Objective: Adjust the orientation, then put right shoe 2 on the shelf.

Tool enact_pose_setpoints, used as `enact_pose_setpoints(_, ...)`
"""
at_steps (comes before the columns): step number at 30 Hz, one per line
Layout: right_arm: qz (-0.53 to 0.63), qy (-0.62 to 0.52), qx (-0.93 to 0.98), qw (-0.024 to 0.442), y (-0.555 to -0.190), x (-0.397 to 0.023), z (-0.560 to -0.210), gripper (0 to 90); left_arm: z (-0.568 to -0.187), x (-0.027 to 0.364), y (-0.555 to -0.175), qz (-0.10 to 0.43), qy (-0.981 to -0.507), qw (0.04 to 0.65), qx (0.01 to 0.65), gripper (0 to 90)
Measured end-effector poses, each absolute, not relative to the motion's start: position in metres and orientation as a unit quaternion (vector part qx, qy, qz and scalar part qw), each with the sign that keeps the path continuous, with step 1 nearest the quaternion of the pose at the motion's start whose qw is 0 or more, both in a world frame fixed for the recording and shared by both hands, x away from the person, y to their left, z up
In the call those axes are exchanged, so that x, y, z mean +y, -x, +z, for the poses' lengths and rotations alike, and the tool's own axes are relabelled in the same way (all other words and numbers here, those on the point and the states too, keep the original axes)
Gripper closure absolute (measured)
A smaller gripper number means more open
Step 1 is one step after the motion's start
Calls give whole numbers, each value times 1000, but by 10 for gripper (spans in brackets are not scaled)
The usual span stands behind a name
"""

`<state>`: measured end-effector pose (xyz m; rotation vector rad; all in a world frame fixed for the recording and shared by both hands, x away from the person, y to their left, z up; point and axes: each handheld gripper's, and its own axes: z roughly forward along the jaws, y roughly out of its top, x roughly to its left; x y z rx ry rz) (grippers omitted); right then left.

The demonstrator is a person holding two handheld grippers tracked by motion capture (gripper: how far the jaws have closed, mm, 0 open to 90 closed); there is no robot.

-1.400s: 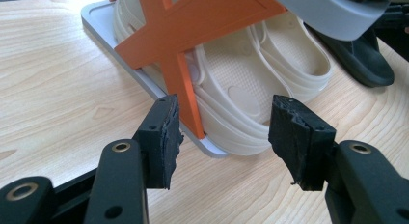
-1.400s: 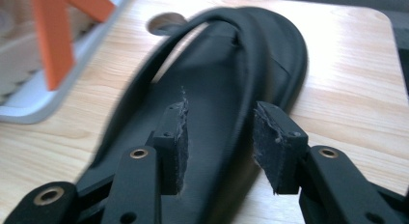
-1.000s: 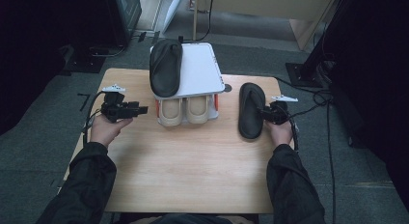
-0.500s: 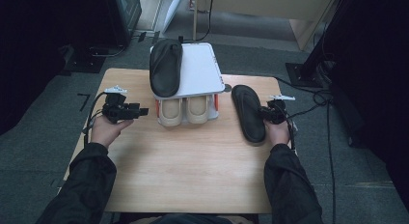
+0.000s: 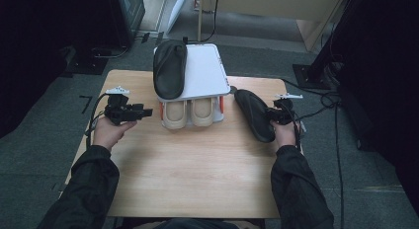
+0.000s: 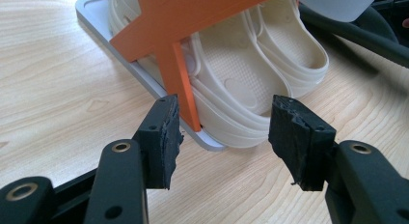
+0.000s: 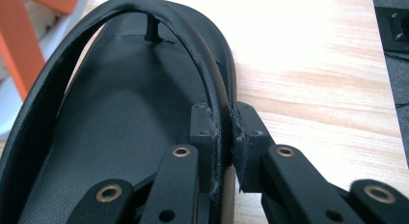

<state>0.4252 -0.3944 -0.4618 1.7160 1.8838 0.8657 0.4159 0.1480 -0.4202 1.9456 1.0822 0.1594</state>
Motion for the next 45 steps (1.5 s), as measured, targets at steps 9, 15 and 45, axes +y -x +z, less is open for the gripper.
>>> enact_pose_setpoints(9,326,-610,684,231,-430,-380,-434,809,-420,149,-416,63,-782,442,434,449)
enact_pose_setpoints(15,328,-605,686,235,-437,-376,-412,810,-420,147,-416,49,-784,442,433,449)
enact_pose_setpoints(45,325,-557,706,292,-493,-291,-295,809,-414,149,-415,44,-783,453,423,446)
